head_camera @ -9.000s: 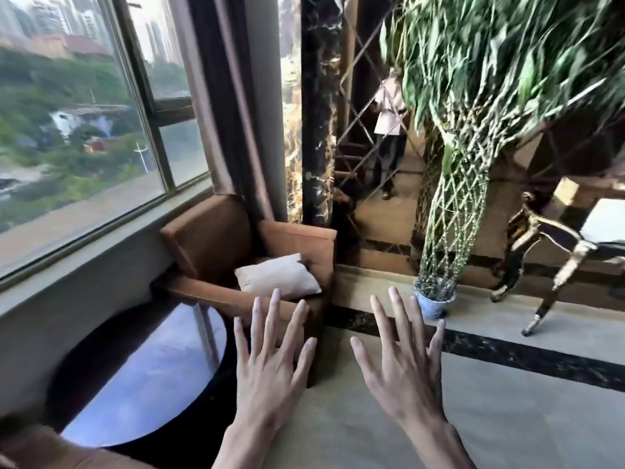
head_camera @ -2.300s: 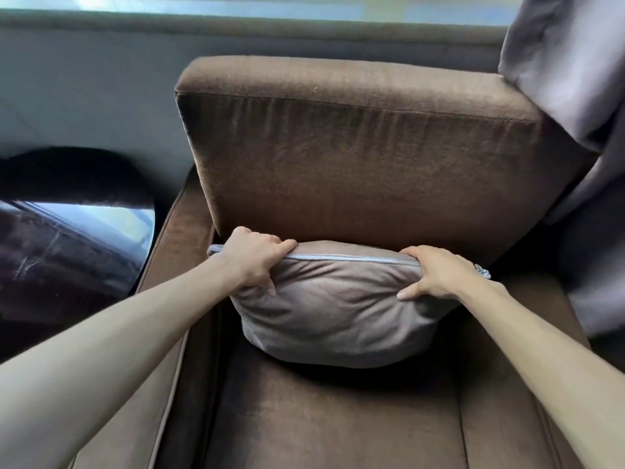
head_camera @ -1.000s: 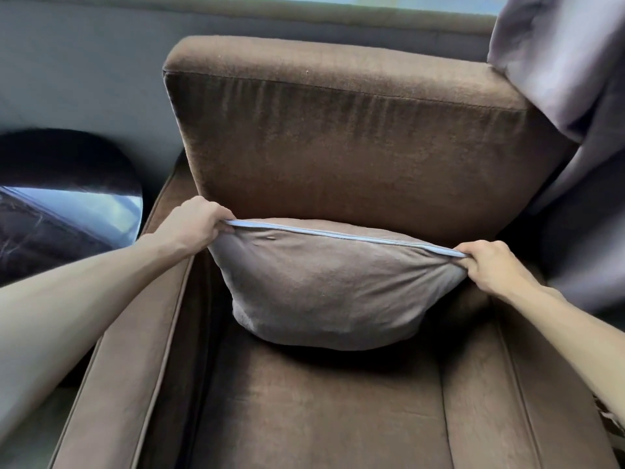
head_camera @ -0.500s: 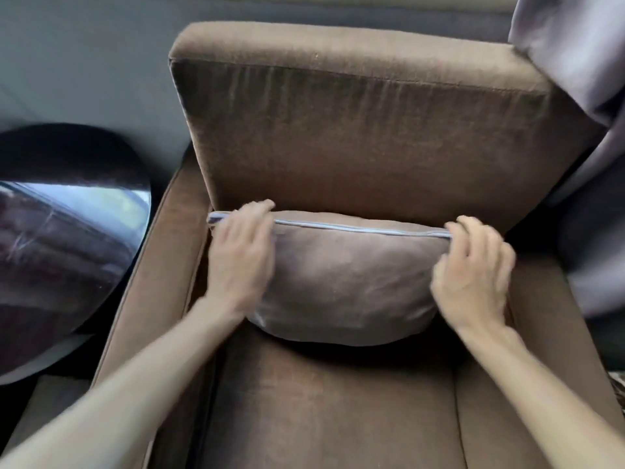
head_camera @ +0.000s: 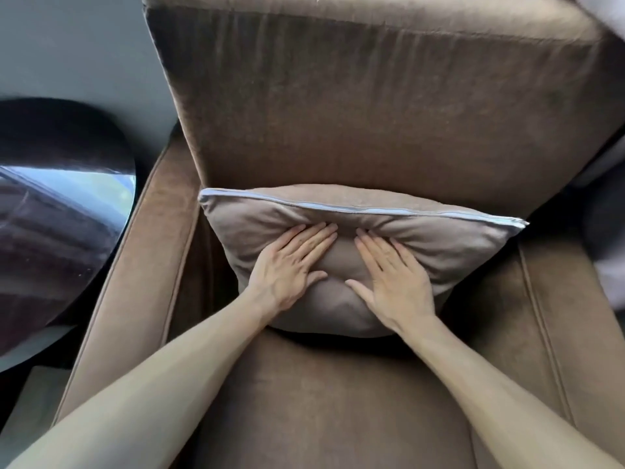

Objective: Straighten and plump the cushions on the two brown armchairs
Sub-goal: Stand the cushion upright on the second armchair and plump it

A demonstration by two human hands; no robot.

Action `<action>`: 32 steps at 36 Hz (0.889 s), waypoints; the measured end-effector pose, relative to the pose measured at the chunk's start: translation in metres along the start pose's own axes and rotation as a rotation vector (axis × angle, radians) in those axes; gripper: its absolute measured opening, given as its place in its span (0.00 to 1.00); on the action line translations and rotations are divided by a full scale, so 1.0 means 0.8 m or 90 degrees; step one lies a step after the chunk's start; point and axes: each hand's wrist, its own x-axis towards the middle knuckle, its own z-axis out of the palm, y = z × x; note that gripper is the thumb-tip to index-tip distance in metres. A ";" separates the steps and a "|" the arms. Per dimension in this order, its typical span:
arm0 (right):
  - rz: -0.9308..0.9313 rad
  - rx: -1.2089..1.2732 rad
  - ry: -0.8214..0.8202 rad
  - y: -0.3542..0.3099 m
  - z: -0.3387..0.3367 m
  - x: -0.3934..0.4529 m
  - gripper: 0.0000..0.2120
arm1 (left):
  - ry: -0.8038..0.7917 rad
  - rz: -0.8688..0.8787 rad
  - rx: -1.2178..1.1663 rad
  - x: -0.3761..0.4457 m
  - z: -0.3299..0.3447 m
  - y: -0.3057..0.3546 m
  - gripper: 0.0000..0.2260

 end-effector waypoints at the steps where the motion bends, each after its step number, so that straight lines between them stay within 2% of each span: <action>1: -0.005 -0.012 -0.001 0.009 0.002 -0.002 0.35 | 0.001 -0.001 0.007 -0.001 0.003 -0.004 0.31; 6: -0.003 -0.087 -0.024 0.051 0.002 -0.028 0.33 | -0.005 -0.005 0.042 -0.007 0.005 -0.011 0.30; 9: 0.043 -0.118 -0.013 0.073 -0.003 -0.057 0.32 | -0.003 -0.002 0.057 -0.014 -0.003 -0.012 0.30; 12: 0.088 -0.125 -0.051 0.082 -0.011 -0.086 0.34 | 0.009 0.001 0.053 -0.027 -0.014 -0.006 0.31; 16: 0.123 -0.095 -0.086 0.061 -0.027 -0.109 0.36 | 0.045 -0.059 0.005 -0.052 -0.030 0.031 0.30; 19: 0.151 -0.054 -0.033 0.021 -0.039 -0.113 0.36 | 0.077 -0.055 -0.026 -0.069 -0.030 0.064 0.29; 22: 0.049 -0.013 0.036 -0.040 -0.041 -0.110 0.38 | 0.088 -0.027 -0.054 -0.078 -0.020 0.102 0.30; 24: -0.037 0.009 0.035 -0.077 -0.028 -0.105 0.39 | 0.072 -0.009 -0.062 -0.080 -0.009 0.121 0.30; 26: -0.074 0.020 0.008 -0.097 -0.009 -0.091 0.38 | 0.045 -0.009 -0.038 -0.077 0.003 0.119 0.29; 29: -0.094 0.020 -0.056 -0.086 0.020 -0.061 0.38 | -0.010 -0.009 0.021 -0.062 0.020 0.085 0.35; 32: -0.054 0.051 -0.082 -0.041 0.038 -0.035 0.41 | -0.050 0.001 0.061 -0.041 0.031 0.046 0.38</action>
